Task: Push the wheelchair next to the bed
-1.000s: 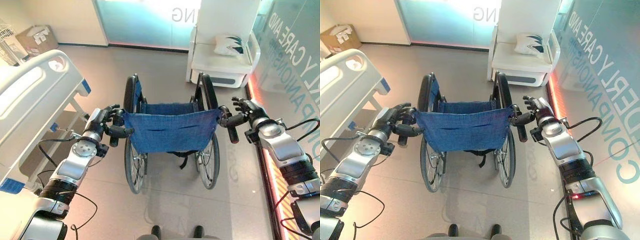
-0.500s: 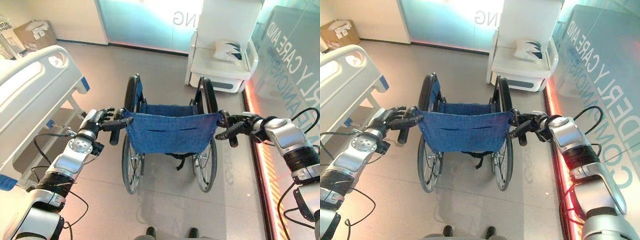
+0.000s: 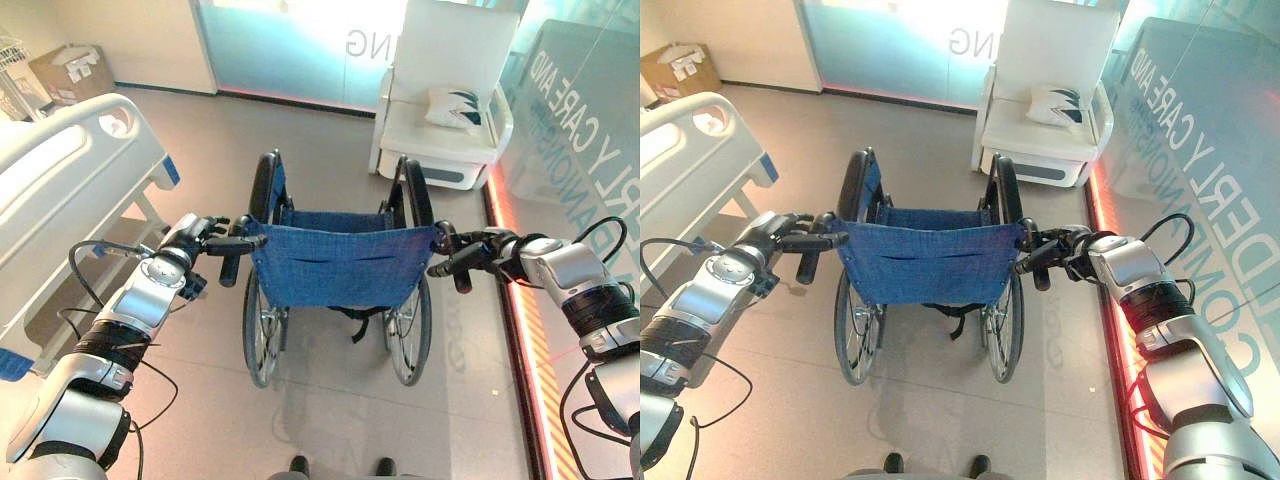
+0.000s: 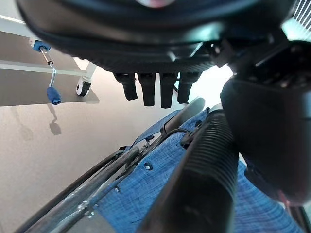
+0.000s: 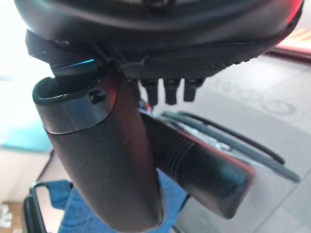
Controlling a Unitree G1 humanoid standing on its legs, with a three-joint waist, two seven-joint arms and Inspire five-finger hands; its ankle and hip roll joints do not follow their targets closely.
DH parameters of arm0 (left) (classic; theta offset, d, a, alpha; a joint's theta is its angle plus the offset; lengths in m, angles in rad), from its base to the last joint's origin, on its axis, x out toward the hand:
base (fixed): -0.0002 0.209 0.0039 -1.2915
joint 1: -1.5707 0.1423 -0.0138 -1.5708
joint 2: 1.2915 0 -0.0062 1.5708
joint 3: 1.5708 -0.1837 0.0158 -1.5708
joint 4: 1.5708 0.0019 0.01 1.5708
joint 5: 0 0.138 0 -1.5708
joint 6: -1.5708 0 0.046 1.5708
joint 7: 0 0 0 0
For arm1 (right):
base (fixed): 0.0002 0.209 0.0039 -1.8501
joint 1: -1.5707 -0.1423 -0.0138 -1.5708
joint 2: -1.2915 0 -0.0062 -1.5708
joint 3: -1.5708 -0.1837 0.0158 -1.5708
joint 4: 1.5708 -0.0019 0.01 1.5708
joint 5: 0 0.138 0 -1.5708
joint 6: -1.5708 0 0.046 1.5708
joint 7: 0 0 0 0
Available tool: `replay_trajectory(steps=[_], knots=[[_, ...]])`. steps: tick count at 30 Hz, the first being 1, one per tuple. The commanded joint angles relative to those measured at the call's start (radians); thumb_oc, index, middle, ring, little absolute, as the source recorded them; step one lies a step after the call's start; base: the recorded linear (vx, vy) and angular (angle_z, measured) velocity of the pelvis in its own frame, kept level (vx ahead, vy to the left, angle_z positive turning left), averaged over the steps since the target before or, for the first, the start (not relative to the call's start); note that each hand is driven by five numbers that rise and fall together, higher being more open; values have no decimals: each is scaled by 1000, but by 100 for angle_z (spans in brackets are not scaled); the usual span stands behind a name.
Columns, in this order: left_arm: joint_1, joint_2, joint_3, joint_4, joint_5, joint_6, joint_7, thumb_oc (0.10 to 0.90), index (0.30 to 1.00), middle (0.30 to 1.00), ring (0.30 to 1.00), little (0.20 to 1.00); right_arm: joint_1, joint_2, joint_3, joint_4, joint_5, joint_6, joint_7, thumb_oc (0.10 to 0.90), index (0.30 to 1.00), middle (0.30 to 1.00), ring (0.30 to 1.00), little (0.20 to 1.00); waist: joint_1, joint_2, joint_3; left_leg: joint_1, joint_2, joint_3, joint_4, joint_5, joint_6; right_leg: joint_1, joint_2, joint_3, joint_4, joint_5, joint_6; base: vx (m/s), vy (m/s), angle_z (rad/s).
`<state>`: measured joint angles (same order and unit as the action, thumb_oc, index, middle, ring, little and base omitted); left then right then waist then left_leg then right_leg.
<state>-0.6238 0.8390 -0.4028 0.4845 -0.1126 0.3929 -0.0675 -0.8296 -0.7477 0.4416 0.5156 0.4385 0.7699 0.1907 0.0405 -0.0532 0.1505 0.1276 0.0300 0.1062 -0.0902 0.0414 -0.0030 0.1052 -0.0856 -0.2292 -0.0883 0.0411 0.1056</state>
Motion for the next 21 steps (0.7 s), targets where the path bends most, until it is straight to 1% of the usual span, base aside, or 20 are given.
replay_trajectory(steps=[1,6,10,14,16,21], knots=[[-112,114,-40,110,175,24,-28,800,900,900,900,900,-45,-91,62,48,-57,17,-91,800,900,900,900,900,11,20,-26,-43,-45,-4,52,-71,19,-22,5,-4,87,-56,2,-10,5,4],[-169,103,-101,120,249,44,-114,800,900,900,900,900,-78,-75,83,73,-80,40,-67,800,900,900,900,900,9,24,-23,-44,-46,-2,57,-72,20,-22,6,-1,88,-55,0,-4,2,2],[-232,91,-166,126,286,42,-240,800,900,900,900,900,-115,-56,108,108,-98,57,-52,800,900,900,900,900,6,29,-21,-44,-45,0,61,-74,20,-22,6,-1,89,-55,-2,0,0,0],[-292,78,-218,129,280,34,-288,800,900,900,900,900,-146,-45,133,142,-97,58,-45,800,900,900,900,900,4,31,-20,-42,-46,0,58,-73,21,-20,6,0,86,-52,-3,0,0,0],[-319,69,-236,129,254,46,-299,800,900,900,900,900,-160,-37,141,171,-100,45,-37,800,900,900,900,900,4,32,-21,-41,-47,0,56,-72,22,-18,6,0,83,-51,-3,0,0,0],[-365,29,-259,163,232,118,-323,800,900,900,900,900,-193,-8,155,203,-73,18,-77,800,900,900,900,900,3,33,-25,-39,-49,-6,51,-70,22,-16,7,3,79,-51,-2,0,0,0]])
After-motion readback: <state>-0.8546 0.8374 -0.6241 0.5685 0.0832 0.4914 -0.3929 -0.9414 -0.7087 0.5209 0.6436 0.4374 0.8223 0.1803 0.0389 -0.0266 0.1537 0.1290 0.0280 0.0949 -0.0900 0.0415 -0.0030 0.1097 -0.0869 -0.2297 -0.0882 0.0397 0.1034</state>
